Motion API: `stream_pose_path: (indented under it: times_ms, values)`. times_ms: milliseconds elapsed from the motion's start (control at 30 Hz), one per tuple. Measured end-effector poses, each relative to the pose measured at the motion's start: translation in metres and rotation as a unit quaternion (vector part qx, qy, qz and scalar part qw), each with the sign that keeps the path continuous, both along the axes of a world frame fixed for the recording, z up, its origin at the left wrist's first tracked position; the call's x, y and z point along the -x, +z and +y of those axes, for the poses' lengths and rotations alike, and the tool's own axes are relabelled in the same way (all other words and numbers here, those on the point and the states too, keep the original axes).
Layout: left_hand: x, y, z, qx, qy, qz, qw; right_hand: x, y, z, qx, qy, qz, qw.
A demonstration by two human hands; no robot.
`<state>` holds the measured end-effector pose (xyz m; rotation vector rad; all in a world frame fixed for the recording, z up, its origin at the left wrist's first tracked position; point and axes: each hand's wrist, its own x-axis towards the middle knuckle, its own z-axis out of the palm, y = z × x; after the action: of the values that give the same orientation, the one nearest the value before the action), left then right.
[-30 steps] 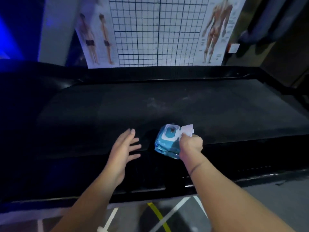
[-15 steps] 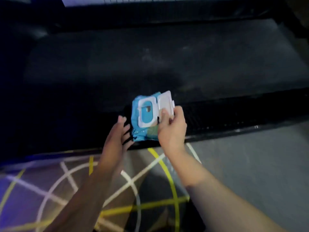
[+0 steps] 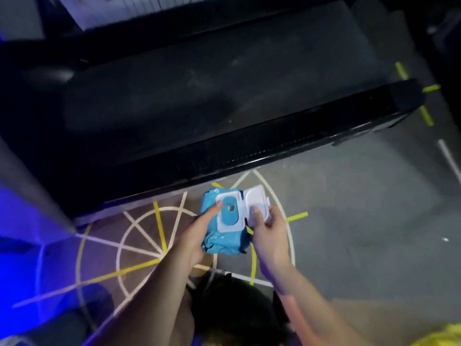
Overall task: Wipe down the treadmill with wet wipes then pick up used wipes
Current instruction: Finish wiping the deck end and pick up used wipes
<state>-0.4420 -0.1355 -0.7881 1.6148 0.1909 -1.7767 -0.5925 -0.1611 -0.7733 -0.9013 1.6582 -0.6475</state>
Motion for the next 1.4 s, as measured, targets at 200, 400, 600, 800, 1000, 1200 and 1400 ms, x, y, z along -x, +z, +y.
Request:
stream_pose_path:
  times_ms: [200, 400, 600, 800, 1000, 1200, 1400]
  values:
    - [0.058, 0.101, -0.012, 0.048, 0.040, -0.036, 0.997, 0.066, 0.096, -0.019, 0.033, 0.082, -0.033, 0.996]
    - [0.090, 0.265, -0.034, 0.105, 0.078, -0.100, 0.986, 0.085, 0.265, -0.080, 0.153, 0.186, -0.005, 0.971]
    - [0.068, 0.408, -0.049, 0.177, 0.055, -0.224, 0.957, 0.057, 0.415, -0.086, 0.254, 0.160, -0.014, 0.954]
    - [0.009, 0.503, -0.019, 0.241, 0.096, -0.283, 0.923, 0.001, 0.517, -0.059, 0.359, 0.186, -0.162, 0.900]
    - [-0.080, 0.581, 0.021, 0.316, 0.141, -0.298, 0.890, -0.092, 0.572, -0.023, 0.432, 0.227, -0.234, 0.841]
    - [-0.181, 0.655, 0.048, 0.340, 0.222, -0.328, 0.853, -0.243, 0.628, -0.012, 0.401, 0.340, -0.241, 0.816]
    - [-0.285, 0.692, 0.100, 0.343, 0.205, -0.416, 0.817, -0.352, 0.657, 0.009, 0.236, 0.430, -0.356, 0.795]
